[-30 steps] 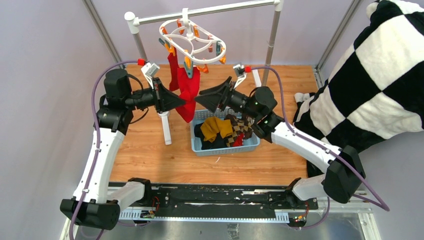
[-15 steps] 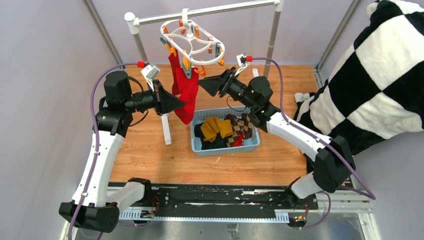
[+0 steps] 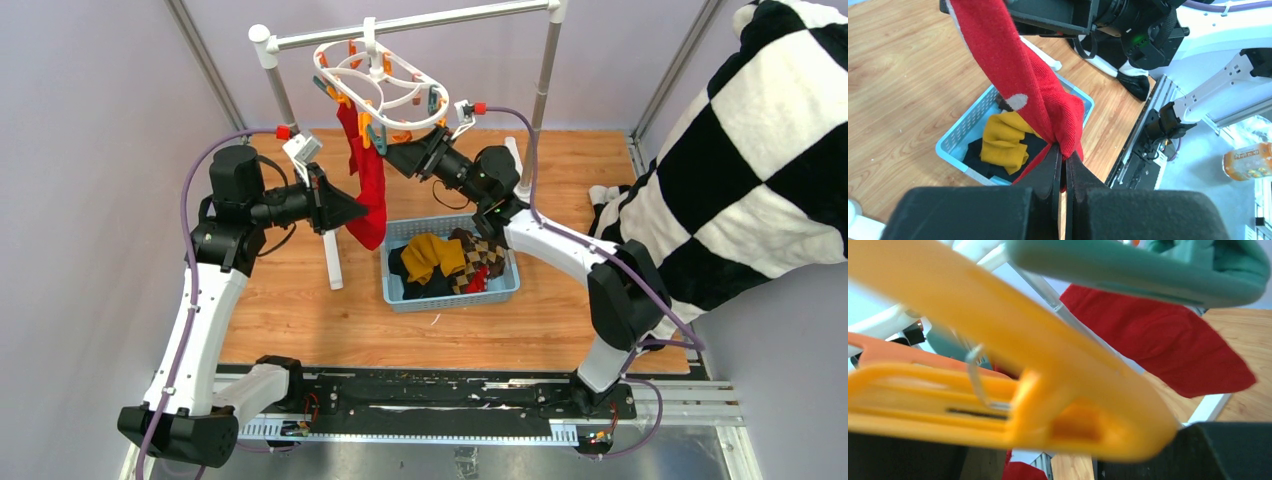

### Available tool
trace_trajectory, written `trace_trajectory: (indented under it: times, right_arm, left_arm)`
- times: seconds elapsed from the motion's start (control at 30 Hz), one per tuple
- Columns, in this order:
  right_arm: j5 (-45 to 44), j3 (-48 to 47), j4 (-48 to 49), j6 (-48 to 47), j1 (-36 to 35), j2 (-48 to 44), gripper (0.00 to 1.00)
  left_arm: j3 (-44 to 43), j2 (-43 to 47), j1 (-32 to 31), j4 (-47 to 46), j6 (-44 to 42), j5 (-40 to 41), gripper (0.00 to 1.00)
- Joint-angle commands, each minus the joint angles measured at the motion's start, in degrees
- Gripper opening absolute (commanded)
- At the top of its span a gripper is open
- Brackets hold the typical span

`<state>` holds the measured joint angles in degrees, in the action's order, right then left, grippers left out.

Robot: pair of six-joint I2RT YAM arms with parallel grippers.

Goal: Remove the socks clipped to the hanger
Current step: Remove the sock from the hanger.

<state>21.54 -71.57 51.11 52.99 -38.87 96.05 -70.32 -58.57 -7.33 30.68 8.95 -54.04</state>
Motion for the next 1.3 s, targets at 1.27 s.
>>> trace_trajectory:
  times: [1.27]
  right_arm:
    - [-0.8, -13.5, 19.4, 12.6, -2.8, 12.1, 0.38]
  left_arm:
    - [-2.0, -1.1, -0.7, 5.6, -4.0, 8.0, 0.00]
